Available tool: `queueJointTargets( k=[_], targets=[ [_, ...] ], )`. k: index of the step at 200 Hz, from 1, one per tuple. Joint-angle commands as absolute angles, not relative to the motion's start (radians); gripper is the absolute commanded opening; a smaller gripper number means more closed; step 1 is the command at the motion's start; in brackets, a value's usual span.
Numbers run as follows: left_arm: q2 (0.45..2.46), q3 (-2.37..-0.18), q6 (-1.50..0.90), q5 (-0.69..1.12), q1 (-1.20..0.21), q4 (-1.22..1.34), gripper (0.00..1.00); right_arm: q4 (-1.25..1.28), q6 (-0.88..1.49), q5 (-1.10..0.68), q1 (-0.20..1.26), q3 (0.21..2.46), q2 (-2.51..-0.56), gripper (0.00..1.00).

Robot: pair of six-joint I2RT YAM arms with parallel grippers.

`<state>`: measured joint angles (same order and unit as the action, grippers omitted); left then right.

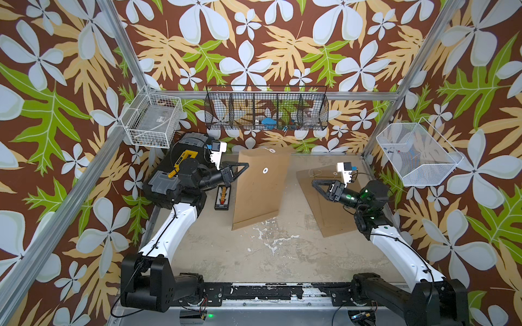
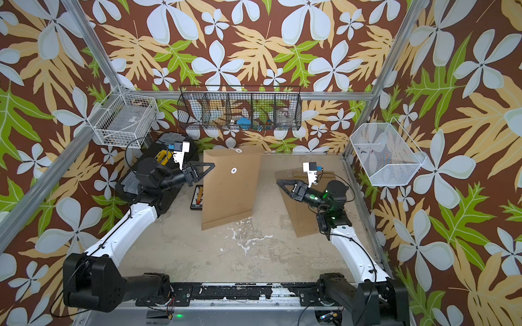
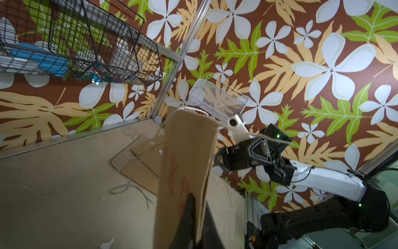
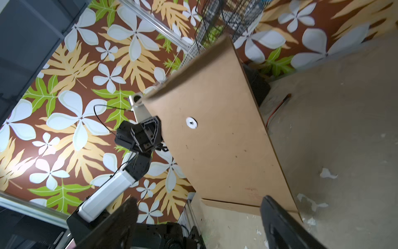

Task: Close the mouth of the file bag
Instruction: Close the file bag.

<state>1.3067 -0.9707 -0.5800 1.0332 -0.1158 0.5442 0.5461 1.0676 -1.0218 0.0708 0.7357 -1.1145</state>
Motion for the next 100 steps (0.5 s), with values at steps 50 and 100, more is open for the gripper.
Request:
queueJointTargets(
  k=[50,100],
  targets=[
    [1.291,-0.972,-0.554,1.209,-0.15,0.615,0.0,0.341,0.835,-0.916,0.111,0.96,-1.214,1.0],
    [1.268,-0.977,-0.741,1.241,-0.175,0.78,0.0,0.289,0.667,-0.854,0.233,1.029,-1.286,0.99]
  ],
)
